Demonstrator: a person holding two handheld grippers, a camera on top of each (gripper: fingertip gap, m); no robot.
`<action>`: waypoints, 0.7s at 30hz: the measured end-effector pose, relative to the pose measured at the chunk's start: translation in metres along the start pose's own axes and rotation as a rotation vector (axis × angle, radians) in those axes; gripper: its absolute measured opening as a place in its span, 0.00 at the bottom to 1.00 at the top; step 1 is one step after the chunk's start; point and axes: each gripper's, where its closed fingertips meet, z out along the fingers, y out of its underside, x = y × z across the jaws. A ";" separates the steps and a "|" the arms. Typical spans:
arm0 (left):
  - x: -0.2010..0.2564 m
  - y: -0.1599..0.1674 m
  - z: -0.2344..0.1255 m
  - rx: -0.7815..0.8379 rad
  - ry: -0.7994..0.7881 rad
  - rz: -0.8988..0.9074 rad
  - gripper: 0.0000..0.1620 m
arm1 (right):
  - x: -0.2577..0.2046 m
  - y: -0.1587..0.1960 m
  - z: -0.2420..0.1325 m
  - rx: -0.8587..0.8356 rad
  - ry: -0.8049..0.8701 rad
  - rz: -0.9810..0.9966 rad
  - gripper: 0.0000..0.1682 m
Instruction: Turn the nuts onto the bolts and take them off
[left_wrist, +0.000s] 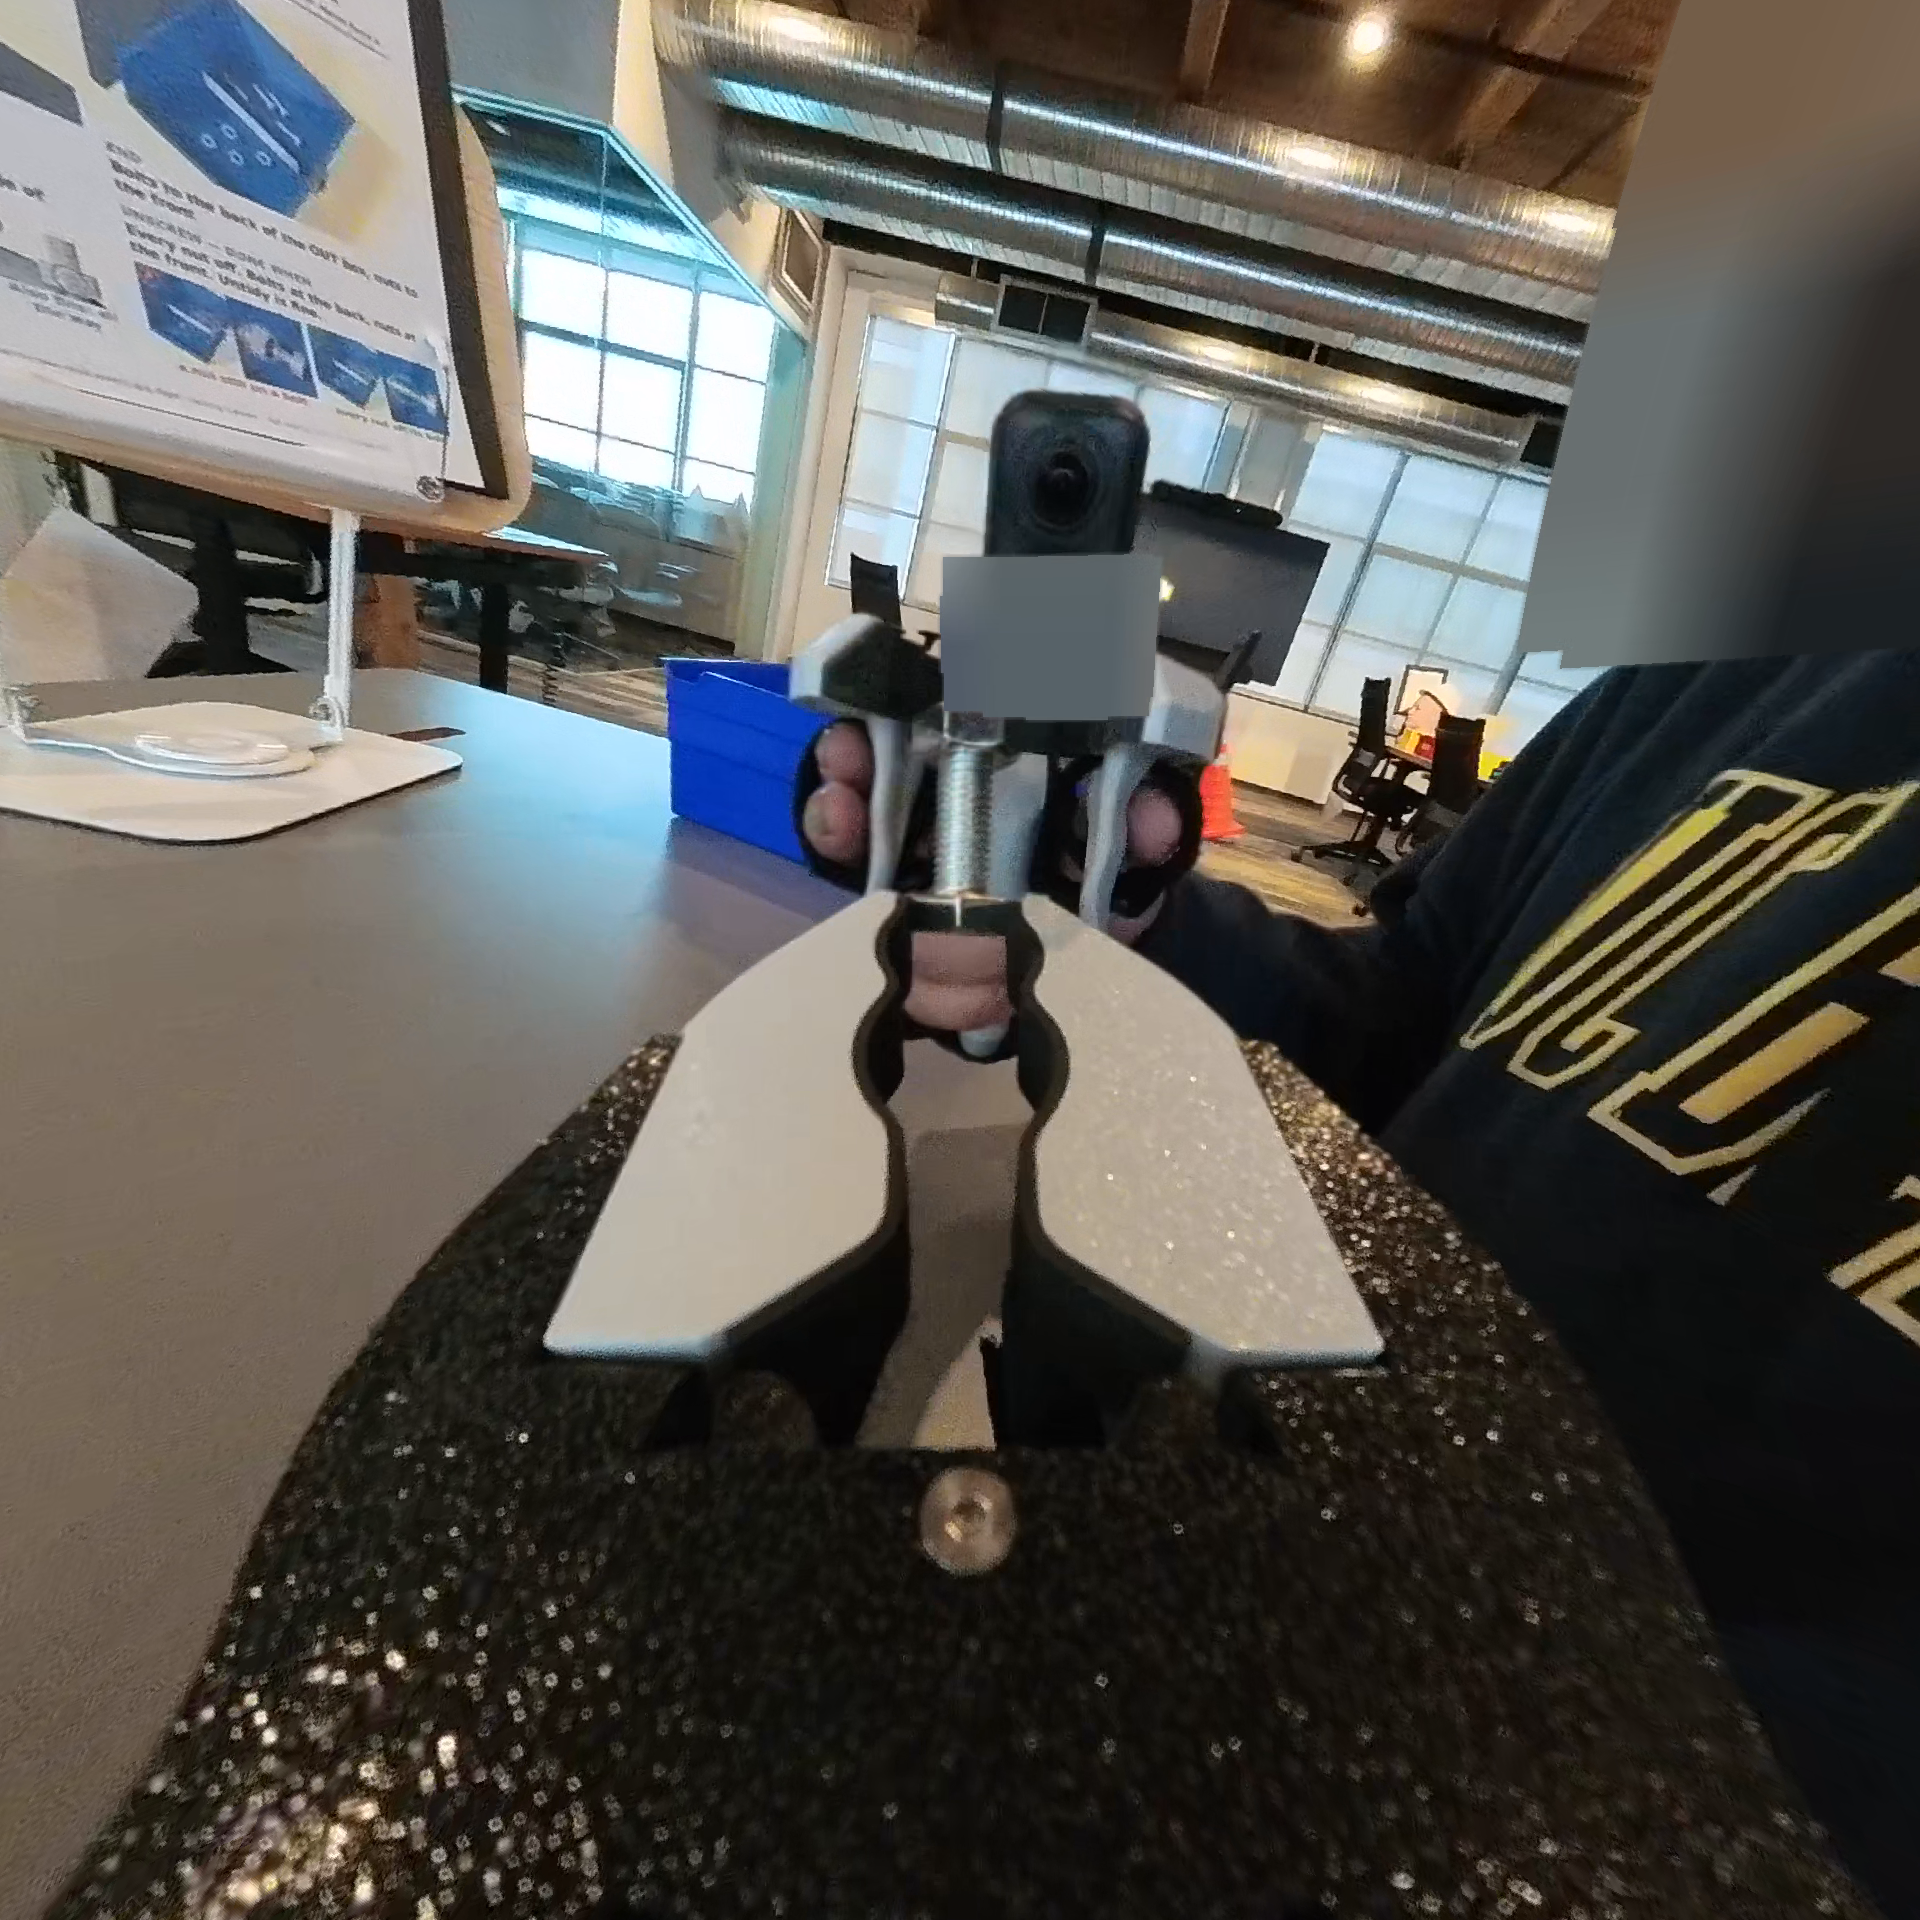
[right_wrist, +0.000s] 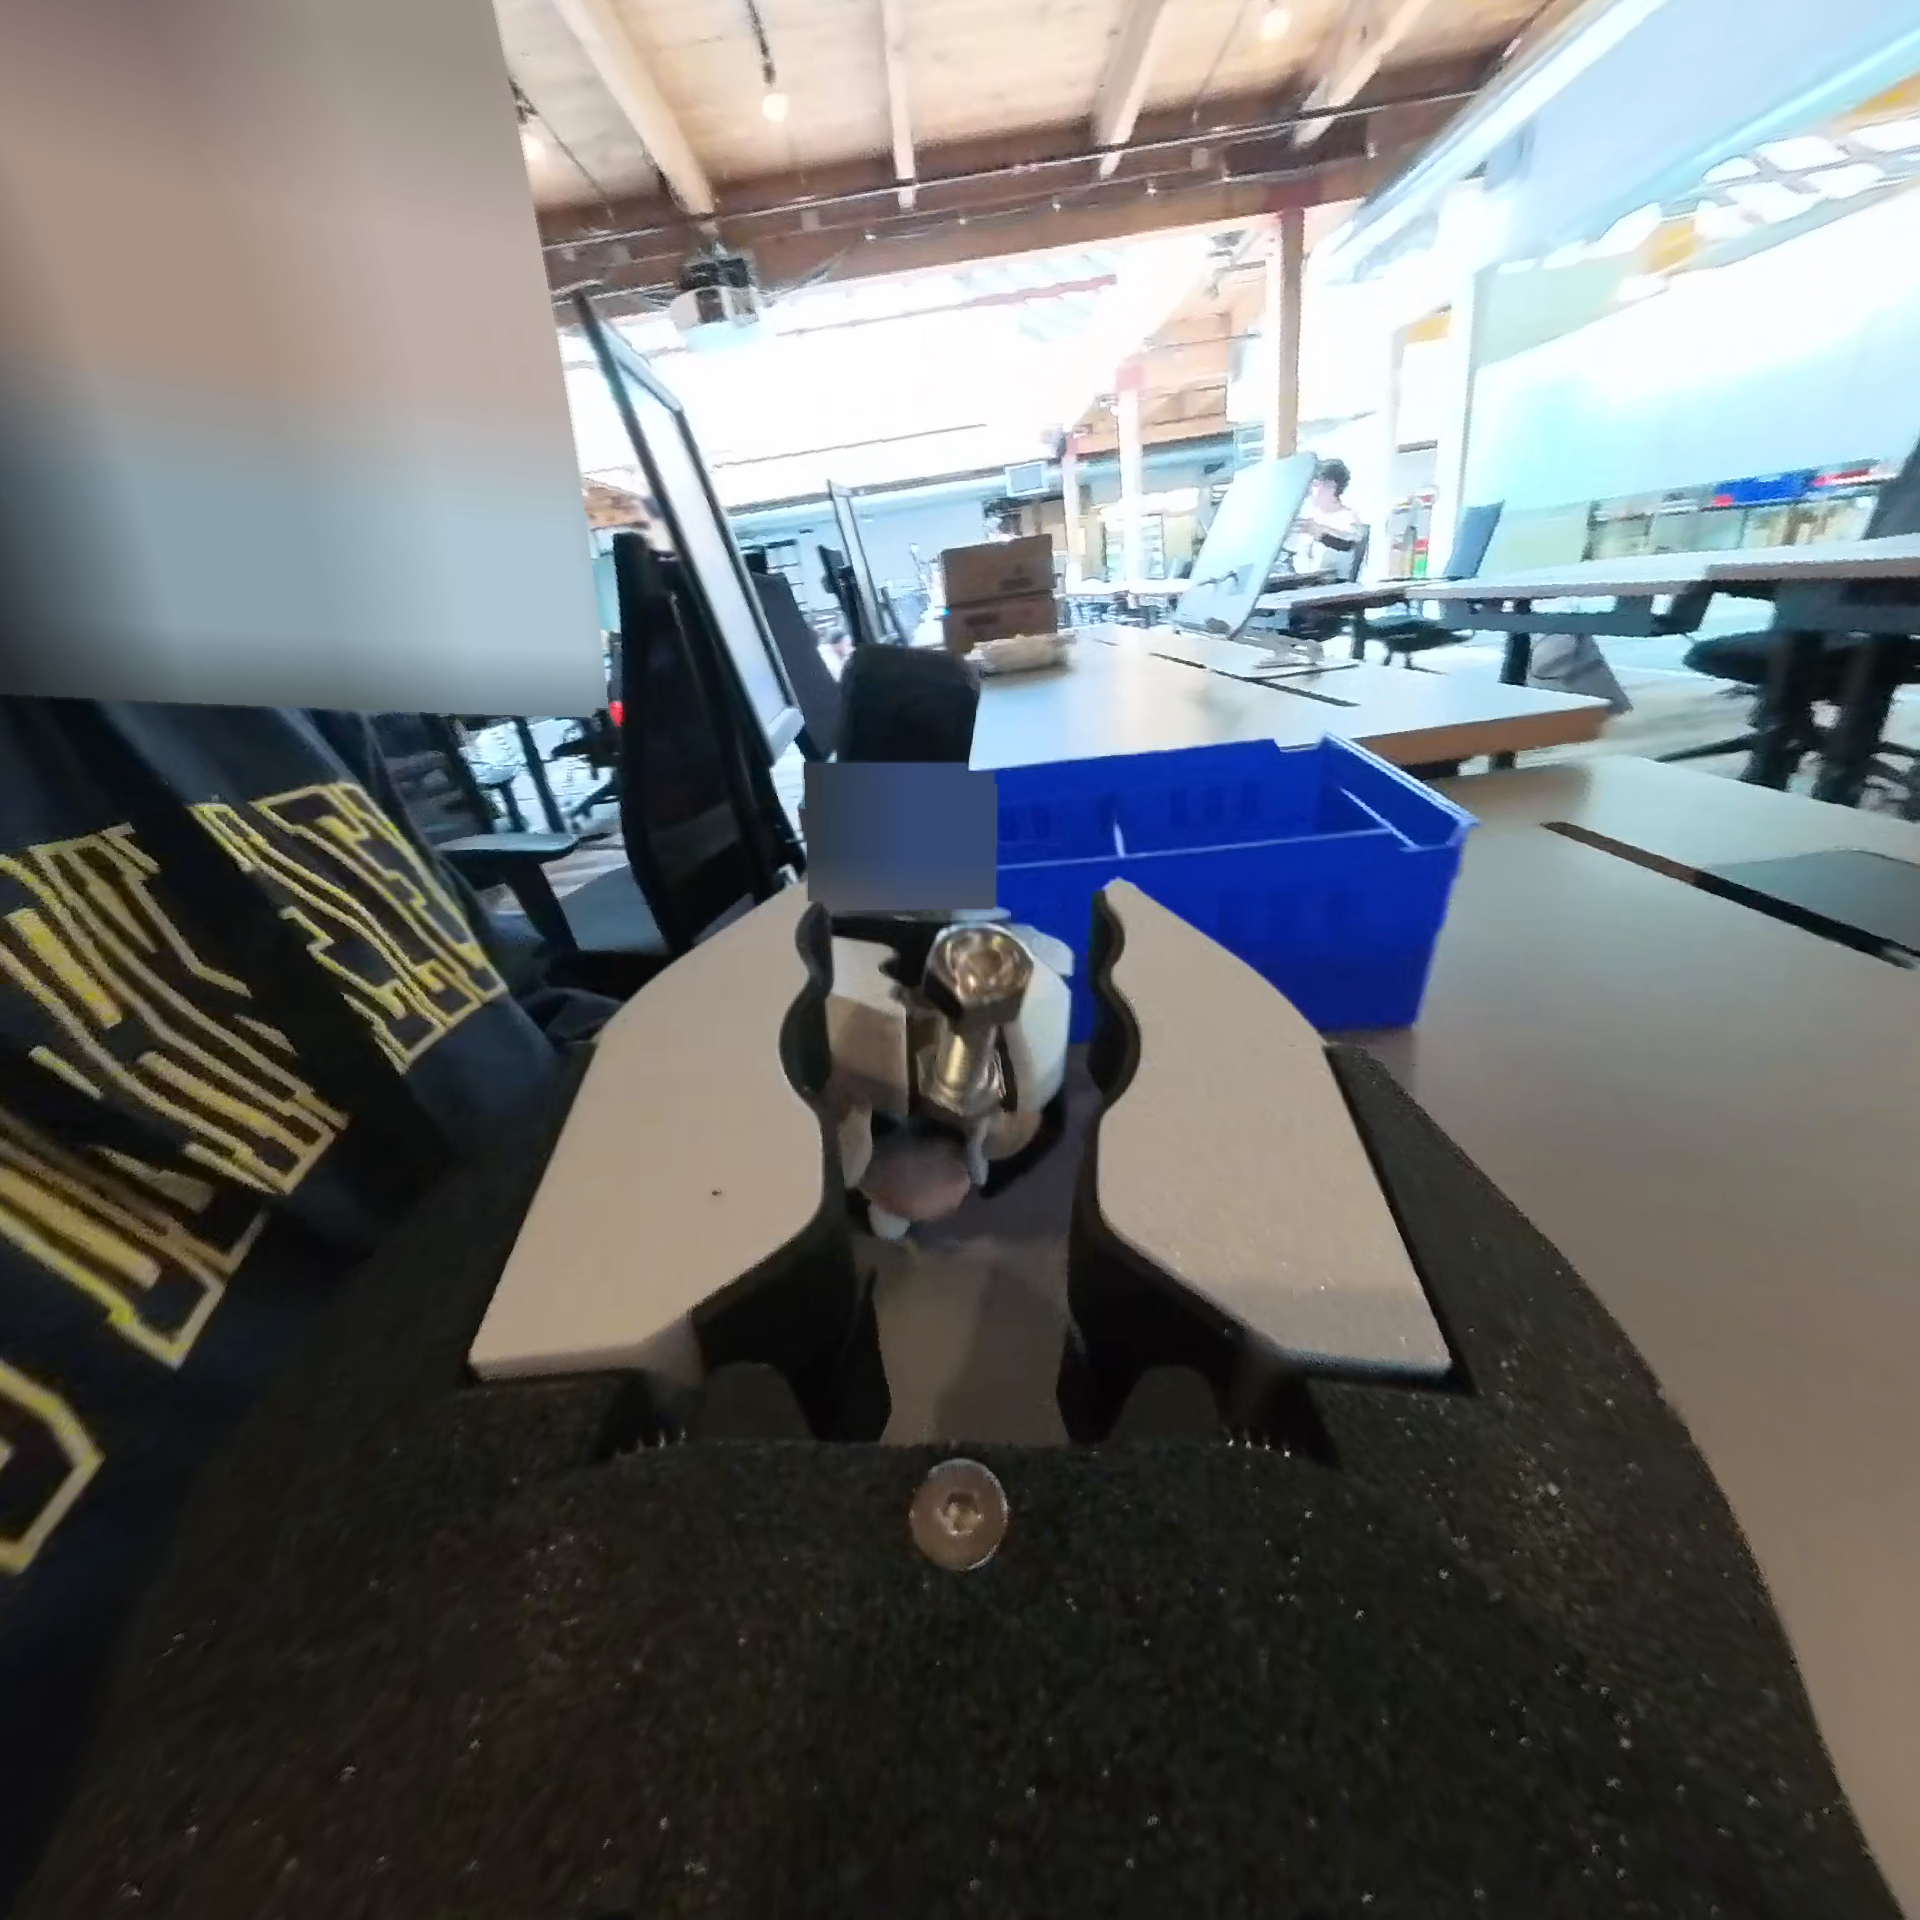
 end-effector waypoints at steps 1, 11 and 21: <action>0.000 0.000 0.001 0.001 0.000 0.000 0.10 | -0.002 0.002 0.007 -0.010 -0.023 0.001 0.28; -0.003 -0.002 -0.003 0.021 0.004 -0.027 0.10 | 0.005 -0.005 -0.012 0.022 0.047 -0.048 0.26; -0.005 -0.007 -0.007 0.048 -0.002 -0.036 0.10 | -0.001 0.004 -0.025 -0.042 -0.019 -0.009 0.14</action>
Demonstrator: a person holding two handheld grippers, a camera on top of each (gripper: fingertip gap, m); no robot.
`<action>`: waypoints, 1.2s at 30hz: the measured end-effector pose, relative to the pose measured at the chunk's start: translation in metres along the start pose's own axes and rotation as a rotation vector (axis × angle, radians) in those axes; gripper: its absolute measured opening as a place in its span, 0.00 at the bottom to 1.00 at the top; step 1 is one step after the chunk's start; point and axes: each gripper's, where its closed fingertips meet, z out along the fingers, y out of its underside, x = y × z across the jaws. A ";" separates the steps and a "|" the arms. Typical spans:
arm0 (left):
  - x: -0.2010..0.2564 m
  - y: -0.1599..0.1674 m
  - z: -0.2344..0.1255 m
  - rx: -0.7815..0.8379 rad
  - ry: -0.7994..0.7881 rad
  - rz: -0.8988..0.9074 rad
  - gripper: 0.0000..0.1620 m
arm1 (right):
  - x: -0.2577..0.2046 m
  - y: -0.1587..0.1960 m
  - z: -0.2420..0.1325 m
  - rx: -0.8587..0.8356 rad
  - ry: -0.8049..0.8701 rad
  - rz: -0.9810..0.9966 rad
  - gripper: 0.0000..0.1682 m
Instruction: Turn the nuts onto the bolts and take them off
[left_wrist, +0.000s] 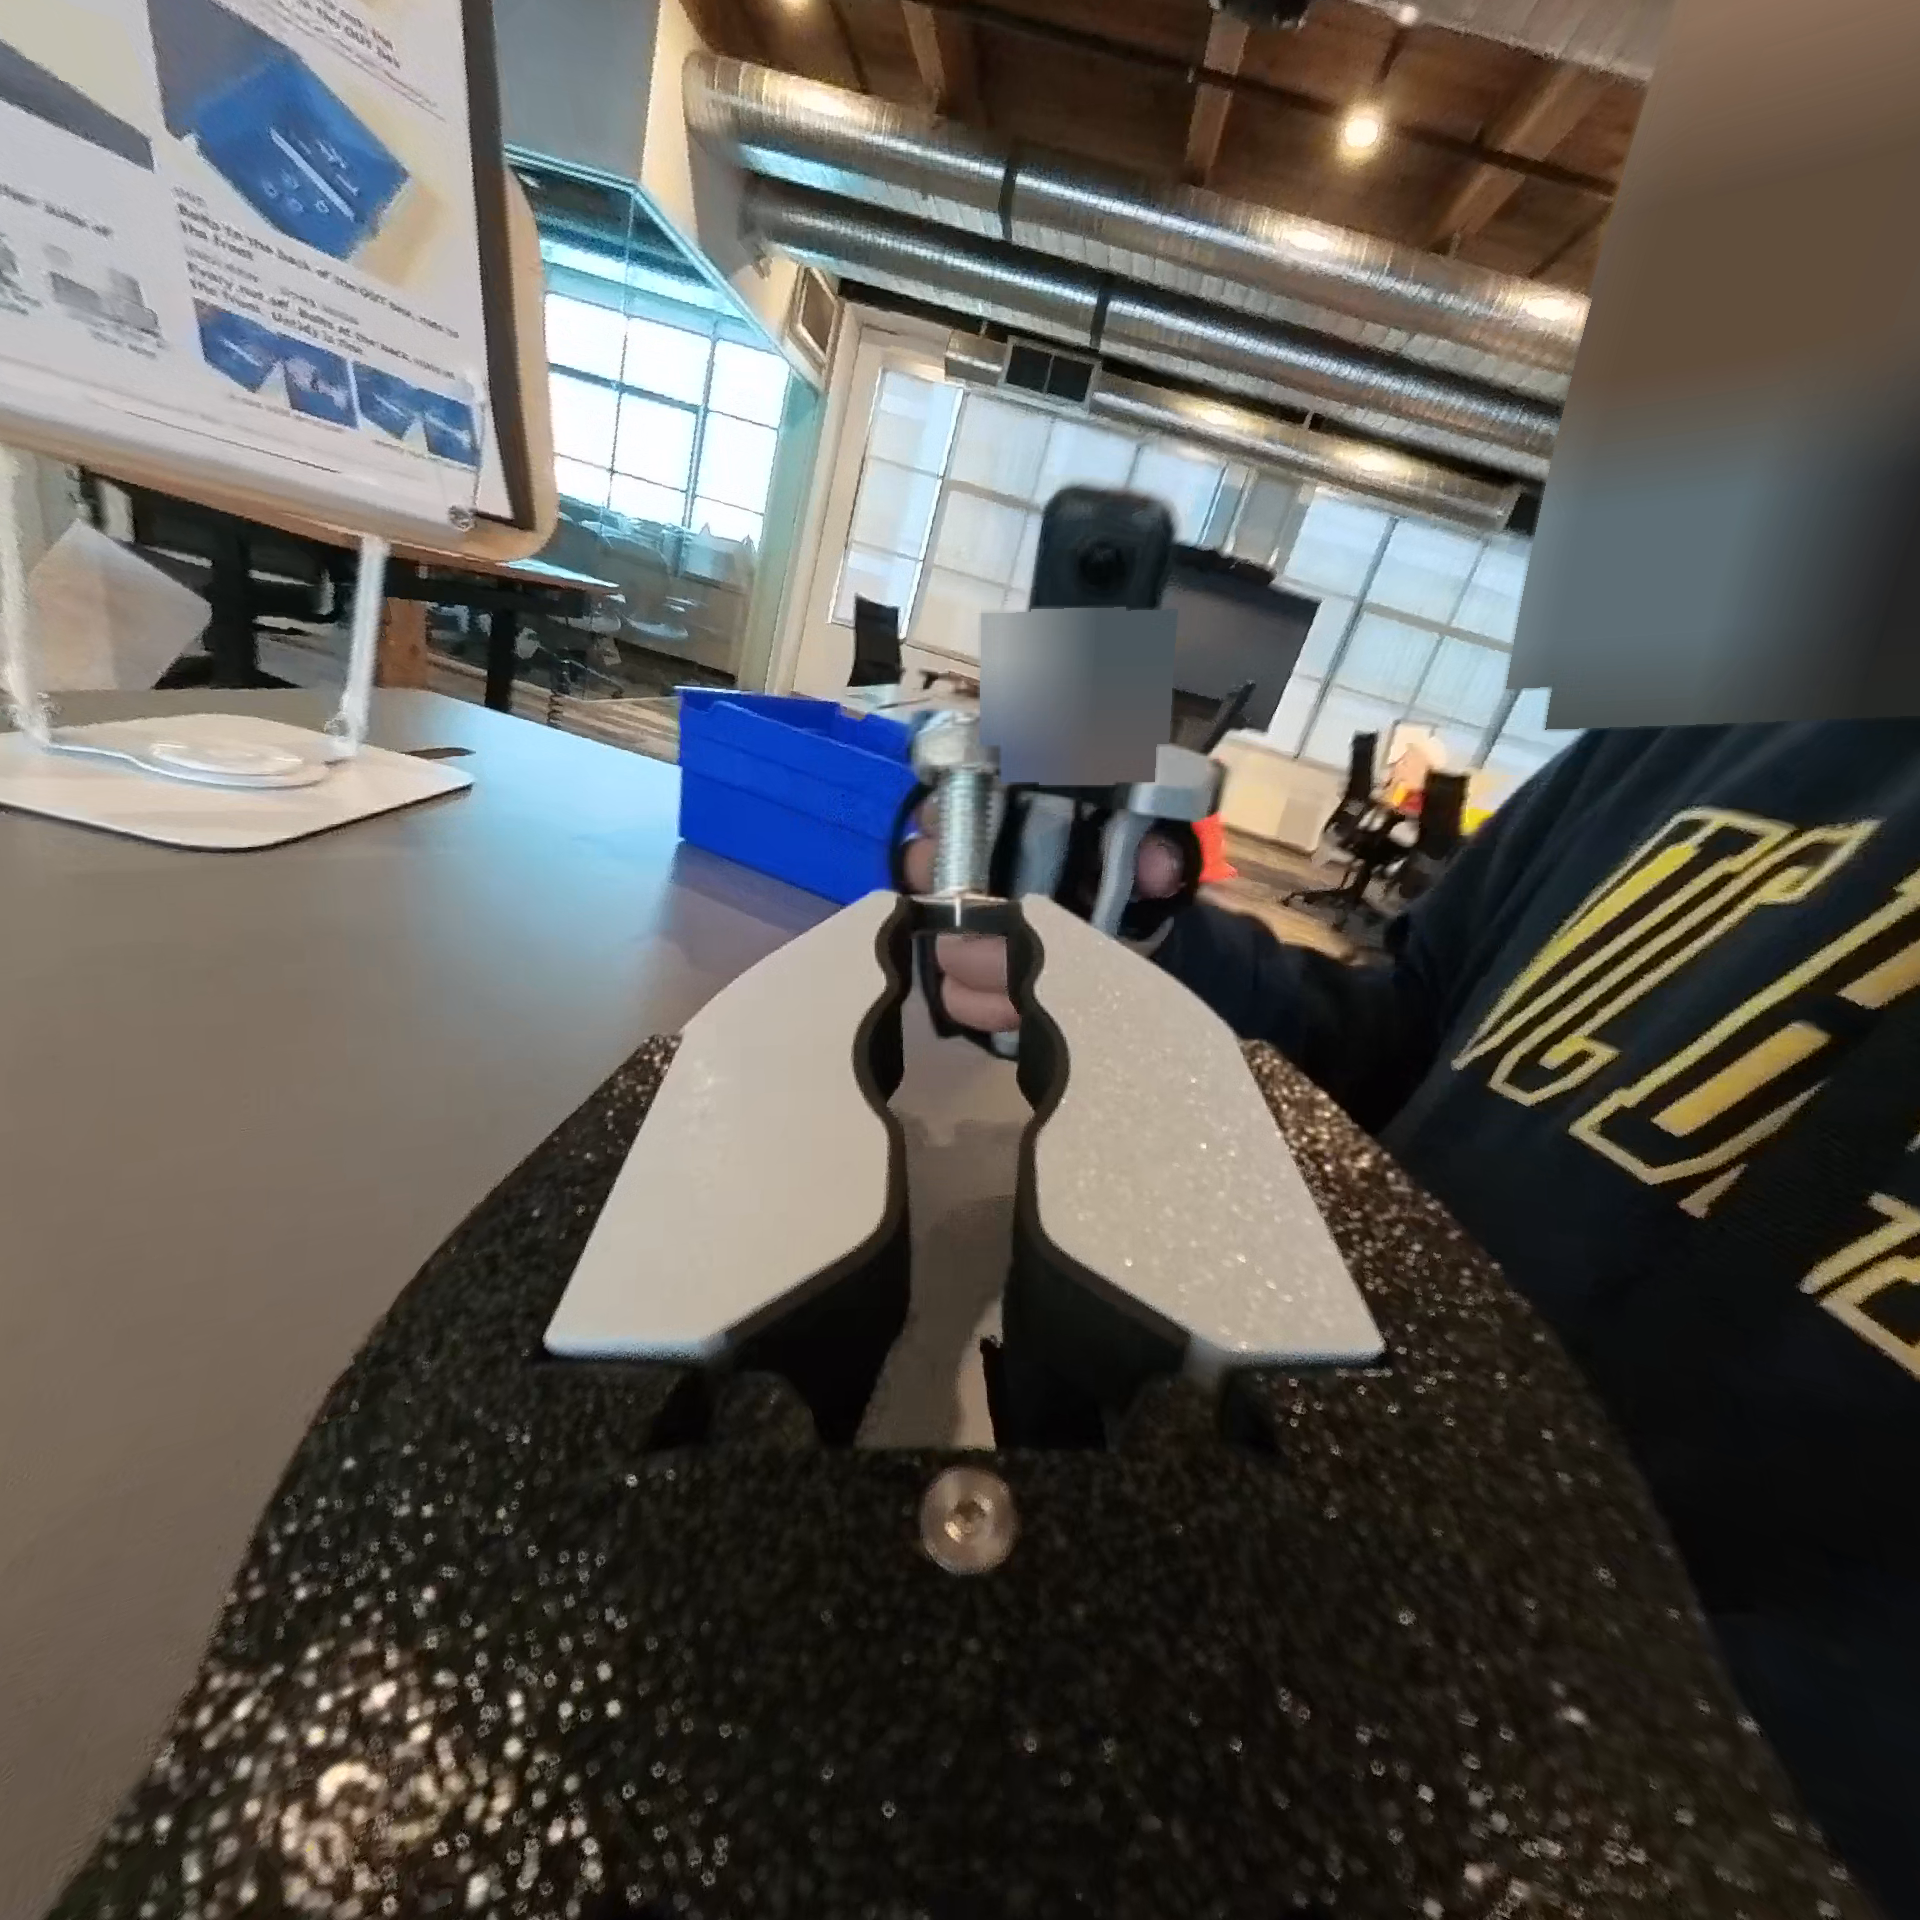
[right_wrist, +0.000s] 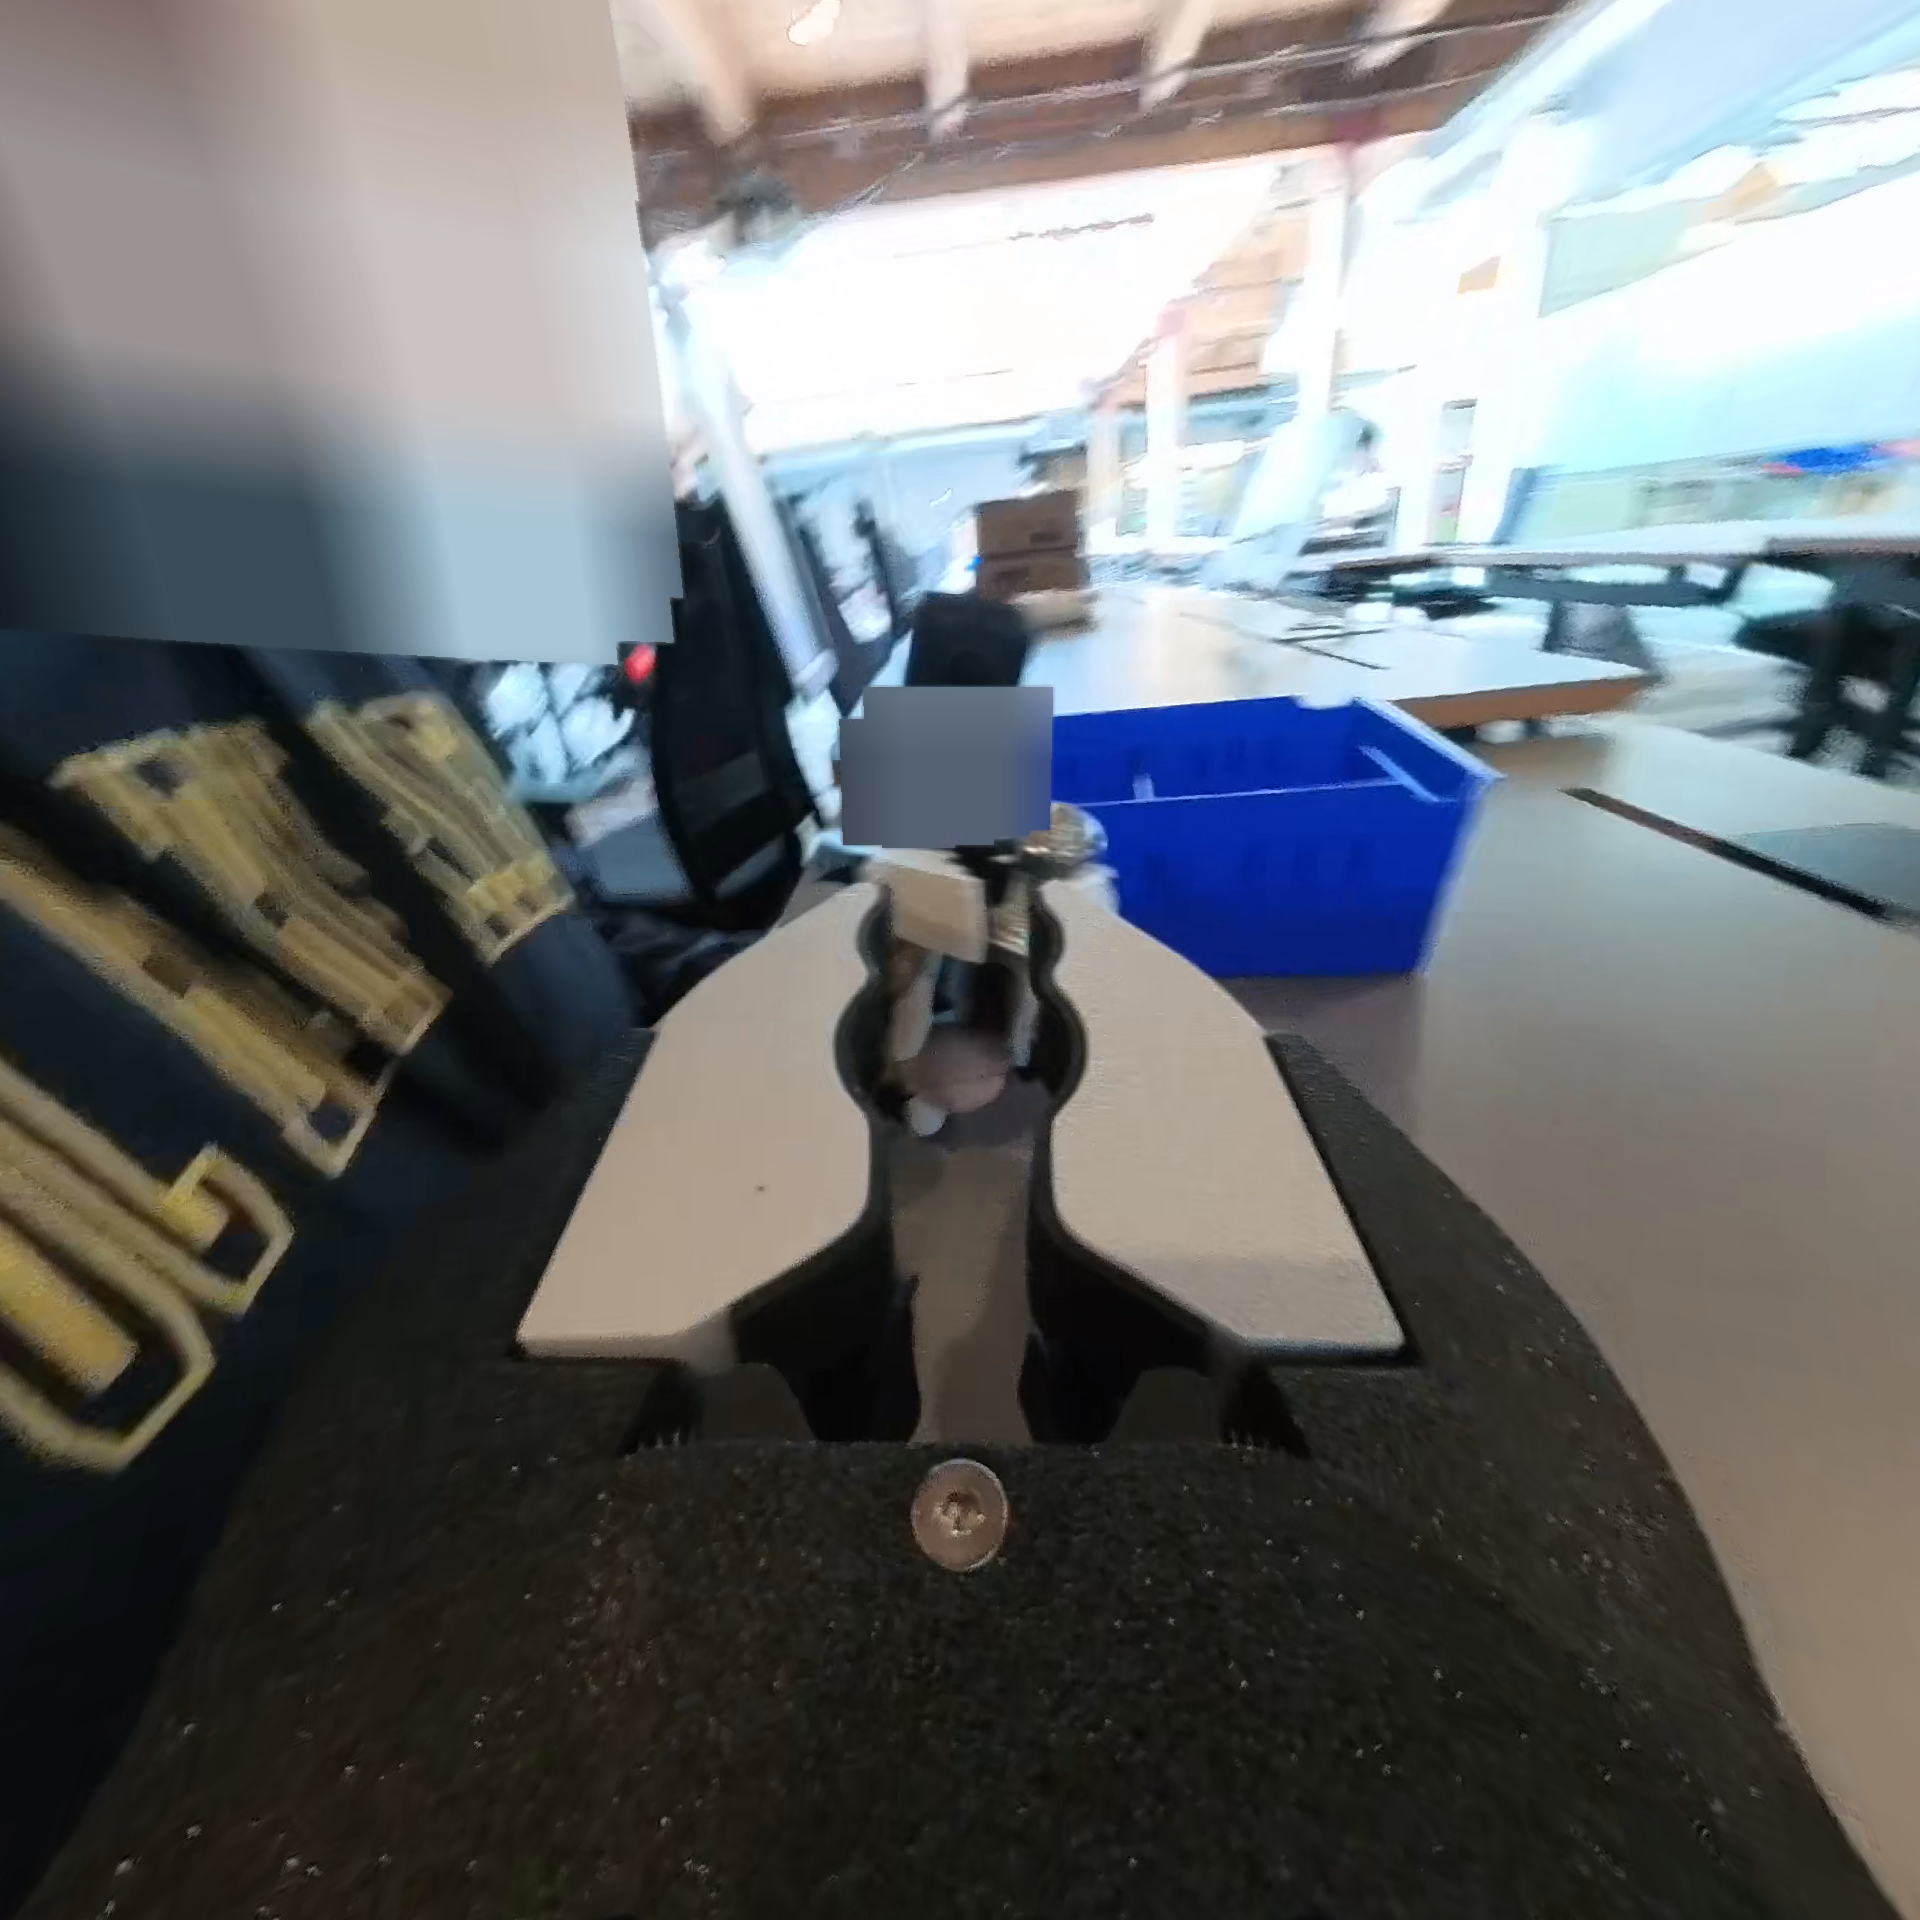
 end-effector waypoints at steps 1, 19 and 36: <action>0.001 -0.001 0.000 0.009 0.010 -0.008 0.10 | 0.007 0.001 -0.002 0.012 0.046 0.019 0.16; 0.004 0.009 0.009 -0.047 0.024 -0.011 0.10 | 0.014 0.016 0.019 -0.006 0.065 0.088 0.06; -0.013 0.015 0.012 -0.137 -0.138 0.095 0.43 | 0.067 -0.015 -0.384 -0.959 1.437 0.278 0.06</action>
